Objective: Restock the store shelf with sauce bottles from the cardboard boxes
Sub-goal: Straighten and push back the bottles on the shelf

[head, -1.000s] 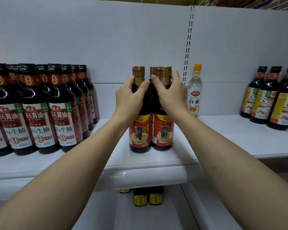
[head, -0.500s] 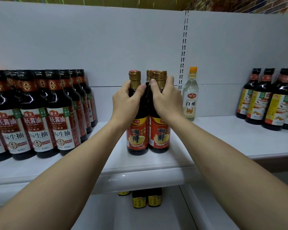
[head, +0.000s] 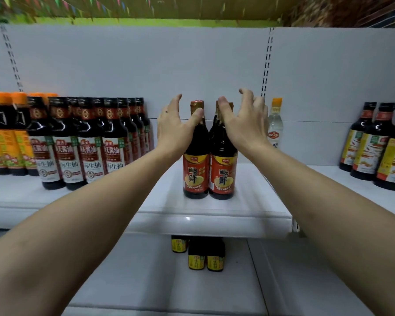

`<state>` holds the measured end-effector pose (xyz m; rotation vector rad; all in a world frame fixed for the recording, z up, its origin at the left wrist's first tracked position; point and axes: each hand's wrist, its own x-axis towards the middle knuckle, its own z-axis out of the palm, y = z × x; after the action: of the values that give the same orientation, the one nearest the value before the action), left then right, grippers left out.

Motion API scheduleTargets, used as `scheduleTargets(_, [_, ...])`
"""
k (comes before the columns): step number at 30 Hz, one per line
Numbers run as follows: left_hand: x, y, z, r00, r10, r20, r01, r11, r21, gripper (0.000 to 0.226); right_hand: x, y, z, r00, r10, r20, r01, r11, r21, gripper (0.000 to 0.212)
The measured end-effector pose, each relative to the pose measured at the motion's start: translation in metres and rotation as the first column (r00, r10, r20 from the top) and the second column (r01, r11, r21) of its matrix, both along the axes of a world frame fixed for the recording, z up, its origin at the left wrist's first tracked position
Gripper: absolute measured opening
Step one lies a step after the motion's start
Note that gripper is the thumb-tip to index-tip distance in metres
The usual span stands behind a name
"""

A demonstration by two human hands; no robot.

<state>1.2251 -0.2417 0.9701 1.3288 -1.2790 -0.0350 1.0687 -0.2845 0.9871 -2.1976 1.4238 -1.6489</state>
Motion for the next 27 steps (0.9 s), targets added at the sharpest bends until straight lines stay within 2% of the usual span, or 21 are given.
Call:
scheduleTargets(4, [0.014,0.026,-0.009,0.963,0.198,0.184,-0.195,0.98,-0.032,0.073,0.019,0.014,-0.007,0.992,-0.039,-0.124,0.012,0.978,-0.21,0.067])
scheduleTargets(7, [0.038,0.051,-0.012,0.925,0.309,0.22,-0.305,0.951,-0.053,0.071,0.043,0.025,-0.012,0.971,-0.023,-0.239,-0.044,0.962,-0.268,0.069])
scheduleTargets(13, [0.115,0.12,-0.019,0.867,0.461,0.19,-0.459,0.887,-0.058,0.07,0.127,0.075,-0.007,0.946,0.157,-0.283,-0.213,0.961,-0.178,0.067])
scheduleTargets(20, [0.246,0.241,-0.048,0.765,0.611,0.203,-0.627,0.779,0.019,0.074,0.281,0.174,-0.029,0.872,0.352,-0.339,-0.415,0.9,-0.134,0.067])
scheduleTargets(24, [0.328,0.318,-0.065,0.719,0.645,0.26,-0.686,0.718,0.114,0.07,0.381,0.233,-0.046,0.791,0.47,-0.392,-0.528,0.848,-0.049,0.066])
scheduleTargets(27, [0.386,0.378,-0.081,0.678,0.69,0.251,-0.734,0.655,0.182,0.069,0.45,0.279,-0.065,0.702,0.526,-0.48,-0.6,0.8,-0.002,0.065])
